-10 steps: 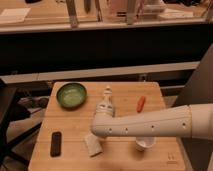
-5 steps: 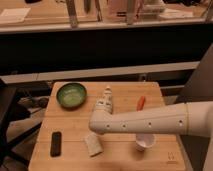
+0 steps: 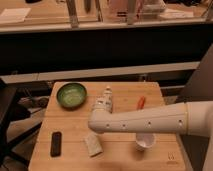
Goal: Place the white sponge in the ceramic bowl
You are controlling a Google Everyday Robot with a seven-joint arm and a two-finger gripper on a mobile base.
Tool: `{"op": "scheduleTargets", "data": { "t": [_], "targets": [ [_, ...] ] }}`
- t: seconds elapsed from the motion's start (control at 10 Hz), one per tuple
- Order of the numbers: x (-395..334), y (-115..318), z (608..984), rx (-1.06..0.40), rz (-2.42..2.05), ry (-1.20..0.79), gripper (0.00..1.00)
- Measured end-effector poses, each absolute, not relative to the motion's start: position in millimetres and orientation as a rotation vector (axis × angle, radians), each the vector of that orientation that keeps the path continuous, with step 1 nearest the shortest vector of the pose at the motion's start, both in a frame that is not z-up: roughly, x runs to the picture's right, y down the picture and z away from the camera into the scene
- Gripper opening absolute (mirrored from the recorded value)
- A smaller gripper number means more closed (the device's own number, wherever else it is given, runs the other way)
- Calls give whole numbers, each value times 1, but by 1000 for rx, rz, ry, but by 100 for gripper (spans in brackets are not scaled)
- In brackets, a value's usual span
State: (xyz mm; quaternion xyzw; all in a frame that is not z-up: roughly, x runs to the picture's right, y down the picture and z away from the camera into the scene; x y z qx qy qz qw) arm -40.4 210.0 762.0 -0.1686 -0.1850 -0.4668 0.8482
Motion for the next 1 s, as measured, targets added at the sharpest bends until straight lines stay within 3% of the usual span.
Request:
{"op": "scheduleTargets", "data": {
  "t": [0.3,0.4,1.0],
  "targets": [
    [-40,221,755,-408,-961,-543,75],
    [-40,226,751,-424,-952,-572,79],
    [-44,250,742,-571,-984,-652,80]
  ]
}}
